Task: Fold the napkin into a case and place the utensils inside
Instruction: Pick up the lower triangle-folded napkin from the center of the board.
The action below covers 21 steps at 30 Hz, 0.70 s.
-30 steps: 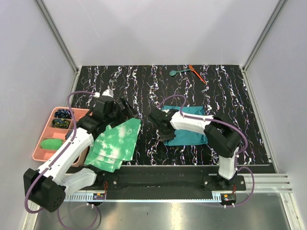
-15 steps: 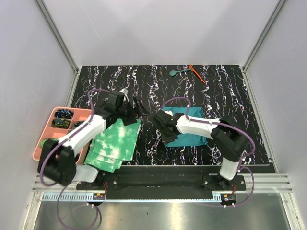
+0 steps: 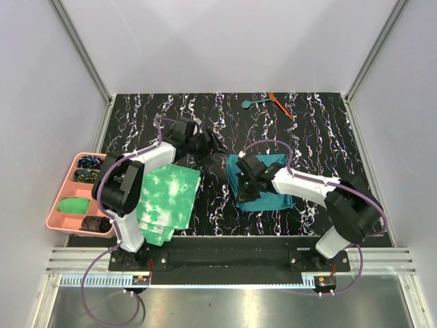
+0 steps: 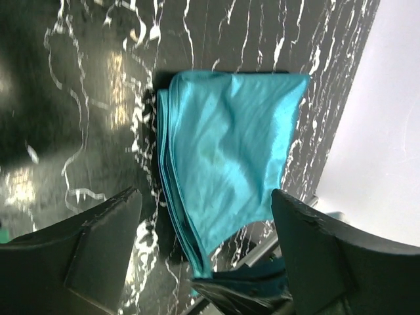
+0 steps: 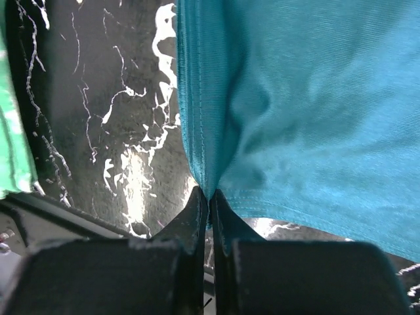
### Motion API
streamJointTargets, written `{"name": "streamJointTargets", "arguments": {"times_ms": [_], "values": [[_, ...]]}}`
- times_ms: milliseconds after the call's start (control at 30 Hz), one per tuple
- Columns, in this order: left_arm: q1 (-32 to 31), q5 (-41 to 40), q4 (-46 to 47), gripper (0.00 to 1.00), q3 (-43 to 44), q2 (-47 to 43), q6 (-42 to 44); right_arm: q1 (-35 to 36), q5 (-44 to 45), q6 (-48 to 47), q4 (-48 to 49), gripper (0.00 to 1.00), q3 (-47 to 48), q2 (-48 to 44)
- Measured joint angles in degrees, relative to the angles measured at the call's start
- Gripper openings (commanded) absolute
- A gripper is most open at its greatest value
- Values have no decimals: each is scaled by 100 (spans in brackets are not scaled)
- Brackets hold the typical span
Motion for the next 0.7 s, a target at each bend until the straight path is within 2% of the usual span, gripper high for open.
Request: {"name": "streamJointTargets", "arguments": {"times_ms": [533,700], "values": [[-186,-306,-304,64,940,874,664,-885,-494,0,142,0,-481,-1132],[-188,-348,-492,63,1246,1073,1047,-1095,-584,-2,140,0,-693,-1311]]}}
